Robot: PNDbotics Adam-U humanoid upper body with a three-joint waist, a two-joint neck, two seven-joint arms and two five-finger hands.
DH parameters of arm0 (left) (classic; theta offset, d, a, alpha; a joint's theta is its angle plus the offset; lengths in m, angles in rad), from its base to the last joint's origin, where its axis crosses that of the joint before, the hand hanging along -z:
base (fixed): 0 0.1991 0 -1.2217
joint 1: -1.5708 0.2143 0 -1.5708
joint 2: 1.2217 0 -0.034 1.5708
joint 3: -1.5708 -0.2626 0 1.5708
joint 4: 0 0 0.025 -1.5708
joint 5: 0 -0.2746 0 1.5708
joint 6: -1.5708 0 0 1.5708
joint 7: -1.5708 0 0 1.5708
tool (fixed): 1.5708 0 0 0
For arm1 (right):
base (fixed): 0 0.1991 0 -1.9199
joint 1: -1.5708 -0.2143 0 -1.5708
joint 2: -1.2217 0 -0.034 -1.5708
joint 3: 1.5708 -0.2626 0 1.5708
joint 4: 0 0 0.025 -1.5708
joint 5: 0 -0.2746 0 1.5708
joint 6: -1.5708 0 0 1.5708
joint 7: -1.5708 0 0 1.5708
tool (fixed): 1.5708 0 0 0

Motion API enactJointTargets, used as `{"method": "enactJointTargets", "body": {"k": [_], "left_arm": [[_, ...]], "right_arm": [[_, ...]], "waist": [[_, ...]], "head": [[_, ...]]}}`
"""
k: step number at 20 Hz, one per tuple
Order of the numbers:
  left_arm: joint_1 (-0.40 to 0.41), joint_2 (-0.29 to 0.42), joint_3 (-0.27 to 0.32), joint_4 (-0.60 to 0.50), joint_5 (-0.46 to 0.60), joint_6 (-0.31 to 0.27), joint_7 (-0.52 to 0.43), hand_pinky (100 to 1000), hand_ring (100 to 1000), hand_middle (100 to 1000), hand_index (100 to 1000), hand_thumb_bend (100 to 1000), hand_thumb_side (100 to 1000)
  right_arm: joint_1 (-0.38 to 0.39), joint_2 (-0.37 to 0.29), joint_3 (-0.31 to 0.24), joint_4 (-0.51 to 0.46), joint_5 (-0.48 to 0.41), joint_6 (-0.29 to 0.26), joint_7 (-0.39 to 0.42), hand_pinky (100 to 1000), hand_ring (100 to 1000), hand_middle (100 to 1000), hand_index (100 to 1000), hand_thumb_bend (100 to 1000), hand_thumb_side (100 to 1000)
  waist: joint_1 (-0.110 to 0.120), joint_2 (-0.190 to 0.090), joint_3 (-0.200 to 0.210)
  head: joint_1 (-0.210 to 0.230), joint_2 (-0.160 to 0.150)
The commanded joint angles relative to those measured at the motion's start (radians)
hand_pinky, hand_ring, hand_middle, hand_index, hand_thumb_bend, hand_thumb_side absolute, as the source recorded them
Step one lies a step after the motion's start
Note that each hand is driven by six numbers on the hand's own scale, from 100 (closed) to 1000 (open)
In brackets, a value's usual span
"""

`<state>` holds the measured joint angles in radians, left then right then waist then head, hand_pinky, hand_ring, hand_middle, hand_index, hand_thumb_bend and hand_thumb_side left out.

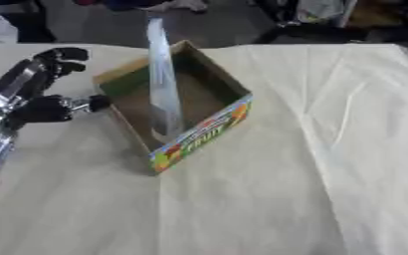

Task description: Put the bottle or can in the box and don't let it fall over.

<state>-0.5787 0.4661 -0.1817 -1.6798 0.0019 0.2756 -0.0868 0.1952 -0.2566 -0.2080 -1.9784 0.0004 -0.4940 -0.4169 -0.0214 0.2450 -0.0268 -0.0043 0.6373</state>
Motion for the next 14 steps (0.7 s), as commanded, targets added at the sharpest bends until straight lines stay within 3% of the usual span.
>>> {"method": "enactJointTargets", "body": {"k": [1,4,8,10,12,13,14], "left_arm": [[0.032,0.062,0.056,-0.097,0.088,0.002,0.001,1000,779,805,858,772,425],[0.090,0.100,0.094,-0.175,0.168,-0.005,-0.008,1000,514,766,855,765,434],[0.141,0.117,0.147,-0.236,0.248,-0.015,-0.001,1000,481,652,808,797,496],[0.159,0.117,0.171,-0.253,0.281,-0.025,0.008,1000,430,602,757,853,592],[0.172,0.113,0.193,-0.264,0.329,-0.036,0.031,997,370,576,697,1000,691],[0.178,0.113,0.200,-0.267,0.358,-0.042,0.046,994,349,563,664,1000,780],[0.182,0.115,0.206,-0.269,0.384,-0.047,0.061,994,349,563,664,1000,780]], "right_arm": [[0.003,-0.022,-0.012,-0.022,0.011,-0.001,-0.008,892,911,923,953,100,501],[0.002,-0.022,-0.012,-0.022,0.015,0.001,-0.011,891,910,923,953,100,500],[0.002,-0.018,-0.011,-0.022,0.022,-0.001,-0.014,892,910,923,953,100,497],[0.002,-0.014,-0.011,-0.022,0.026,-0.001,-0.015,892,909,921,953,100,494],[0.003,-0.012,-0.011,-0.022,0.030,-0.001,-0.017,894,908,919,953,100,494],[0.003,-0.011,-0.010,-0.022,0.031,0.000,-0.019,900,908,919,953,100,496],[0.002,-0.011,-0.010,-0.022,0.032,0.001,-0.021,900,908,919,953,100,496]], "waist": [[0.001,-0.020,0.003],[0.003,-0.018,0.006],[0.002,-0.015,0.010],[0.000,-0.013,0.011],[-0.001,-0.012,0.013],[-0.001,-0.012,0.013],[-0.001,-0.011,0.013]], "head": [[-0.008,0.006],[-0.007,0.006],[-0.001,-0.001],[-0.002,-0.004],[-0.002,-0.004],[-0.002,-0.004],[-0.001,-0.005]]}}
